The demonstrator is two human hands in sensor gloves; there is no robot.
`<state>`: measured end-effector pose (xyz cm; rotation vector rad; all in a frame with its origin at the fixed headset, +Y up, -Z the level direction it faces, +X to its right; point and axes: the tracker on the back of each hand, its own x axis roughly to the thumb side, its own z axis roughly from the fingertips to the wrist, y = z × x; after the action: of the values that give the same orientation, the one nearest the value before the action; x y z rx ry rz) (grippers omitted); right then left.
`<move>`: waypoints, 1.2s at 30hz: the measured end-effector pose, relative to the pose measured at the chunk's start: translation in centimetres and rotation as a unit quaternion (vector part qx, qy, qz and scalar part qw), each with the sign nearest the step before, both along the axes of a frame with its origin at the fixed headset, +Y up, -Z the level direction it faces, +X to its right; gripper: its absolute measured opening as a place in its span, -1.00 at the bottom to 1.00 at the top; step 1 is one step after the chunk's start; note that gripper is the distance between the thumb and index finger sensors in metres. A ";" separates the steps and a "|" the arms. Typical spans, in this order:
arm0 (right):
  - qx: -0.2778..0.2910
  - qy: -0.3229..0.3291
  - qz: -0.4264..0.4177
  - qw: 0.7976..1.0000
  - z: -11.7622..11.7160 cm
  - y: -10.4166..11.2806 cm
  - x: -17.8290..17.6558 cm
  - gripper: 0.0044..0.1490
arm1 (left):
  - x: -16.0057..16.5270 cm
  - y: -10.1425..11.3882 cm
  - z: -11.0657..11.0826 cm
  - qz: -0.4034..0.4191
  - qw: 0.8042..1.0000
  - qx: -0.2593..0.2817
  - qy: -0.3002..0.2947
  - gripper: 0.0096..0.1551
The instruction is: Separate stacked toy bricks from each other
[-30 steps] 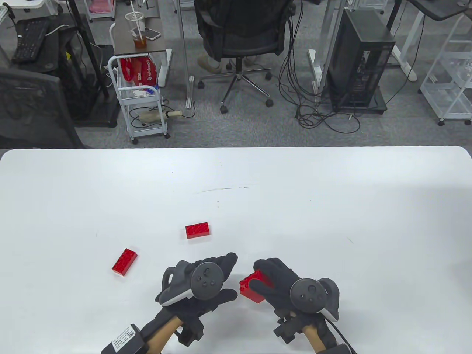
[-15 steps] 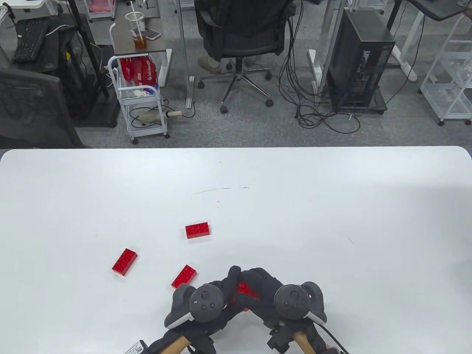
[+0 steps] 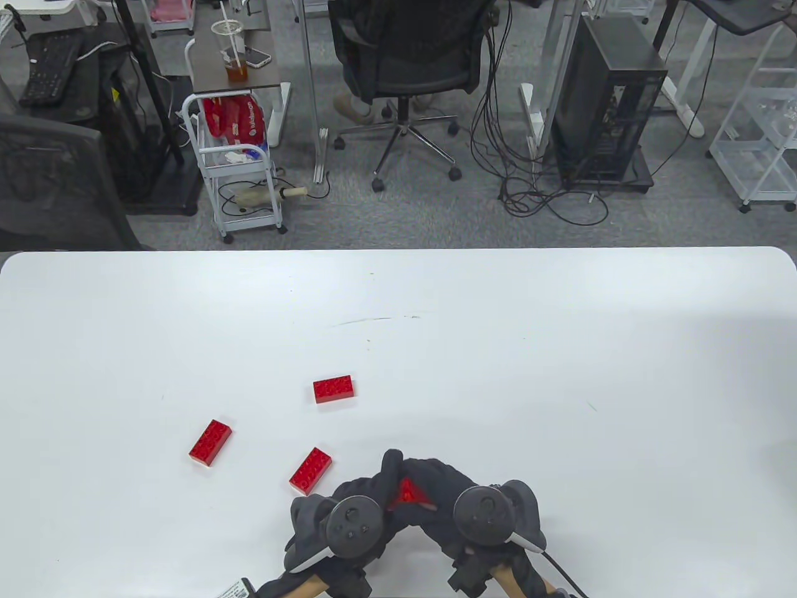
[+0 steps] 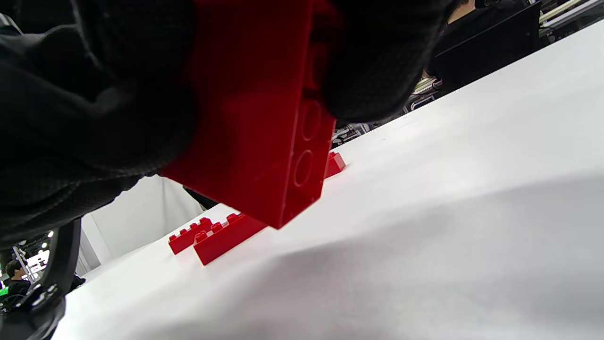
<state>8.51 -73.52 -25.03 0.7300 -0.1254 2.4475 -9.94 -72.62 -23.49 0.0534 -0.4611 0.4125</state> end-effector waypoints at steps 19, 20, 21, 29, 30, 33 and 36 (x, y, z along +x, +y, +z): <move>-0.004 0.003 0.002 1.000 -0.2 0.0 -0.1 -0.11 | 0.1 -0.2 0.1 0.018 1.000 -0.011 -0.002 0.06; -0.003 0.002 0.004 1.000 -0.2 0.0 -0.1 -0.10 | 0.2 -0.2 0.1 0.014 1.000 -0.015 -0.003 0.06; -0.002 0.001 0.004 1.000 -0.2 0.1 -0.1 -0.11 | 0.2 -0.2 0.1 0.016 1.000 -0.015 -0.003 0.06; 0.012 -0.036 0.010 0.999 -0.1 0.1 0.3 -0.06 | 0.2 -0.1 0.6 0.021 0.999 0.015 0.020 -0.01; 0.011 -0.023 0.016 1.000 -0.4 0.0 0.1 -0.05 | 0.5 0.0 0.5 -0.013 0.999 0.041 0.019 -0.02; 0.002 -0.014 0.012 1.000 -0.7 -0.2 0.3 -0.07 | 0.1 -0.3 0.1 0.016 1.000 0.002 0.012 -0.02; -0.011 -0.016 0.009 1.000 -1.0 -0.3 0.5 -0.06 | 0.0 0.0 0.1 0.004 0.999 0.016 0.031 -0.03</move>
<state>8.96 -73.85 -26.04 0.6855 -0.1044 2.4745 -9.96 -72.67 -23.40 0.0982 -0.4061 0.4110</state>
